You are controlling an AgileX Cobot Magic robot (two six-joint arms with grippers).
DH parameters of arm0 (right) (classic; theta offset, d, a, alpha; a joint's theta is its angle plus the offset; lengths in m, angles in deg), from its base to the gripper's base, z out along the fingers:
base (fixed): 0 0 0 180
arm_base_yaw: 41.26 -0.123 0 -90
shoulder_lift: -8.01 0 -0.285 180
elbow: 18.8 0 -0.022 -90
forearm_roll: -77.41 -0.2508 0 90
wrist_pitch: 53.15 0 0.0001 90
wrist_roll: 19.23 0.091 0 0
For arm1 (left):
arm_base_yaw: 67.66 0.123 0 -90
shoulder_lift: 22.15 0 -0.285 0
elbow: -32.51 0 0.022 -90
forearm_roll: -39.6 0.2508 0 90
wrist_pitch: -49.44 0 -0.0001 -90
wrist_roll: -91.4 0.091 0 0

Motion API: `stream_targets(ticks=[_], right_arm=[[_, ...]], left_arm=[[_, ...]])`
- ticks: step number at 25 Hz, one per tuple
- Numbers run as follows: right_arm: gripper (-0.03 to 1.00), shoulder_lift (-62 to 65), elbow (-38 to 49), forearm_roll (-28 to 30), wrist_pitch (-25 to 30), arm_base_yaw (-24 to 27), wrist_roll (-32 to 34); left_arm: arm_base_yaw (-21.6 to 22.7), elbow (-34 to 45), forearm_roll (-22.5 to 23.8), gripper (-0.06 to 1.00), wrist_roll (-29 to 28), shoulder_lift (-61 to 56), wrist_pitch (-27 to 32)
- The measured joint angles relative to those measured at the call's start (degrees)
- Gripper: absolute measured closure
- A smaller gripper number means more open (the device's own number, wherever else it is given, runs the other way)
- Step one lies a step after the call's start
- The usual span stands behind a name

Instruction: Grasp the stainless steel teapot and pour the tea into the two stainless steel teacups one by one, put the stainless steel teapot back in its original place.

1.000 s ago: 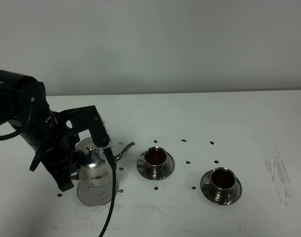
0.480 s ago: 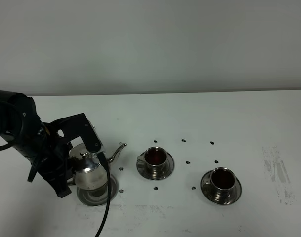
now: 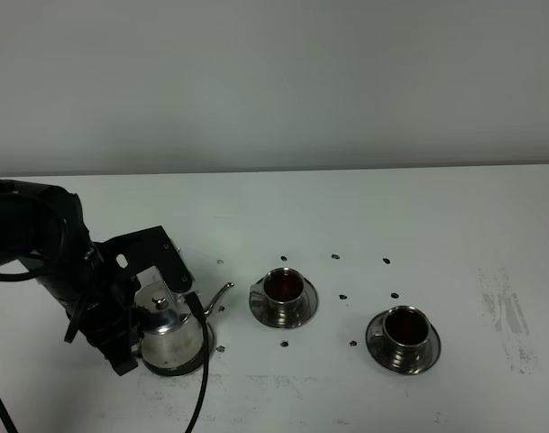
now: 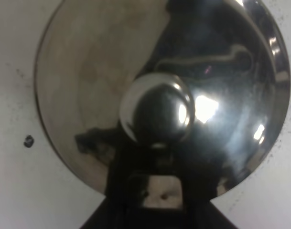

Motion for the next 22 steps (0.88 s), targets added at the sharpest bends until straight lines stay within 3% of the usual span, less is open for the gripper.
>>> stream_targets(ticks=[22], right_arm=[[0.72, 0.00, 0.00, 0.00, 0.00, 0.00, 0.00]], left_arm=[[0.00, 0.00, 1.31, 0.74, 0.00, 1.27, -2.52]])
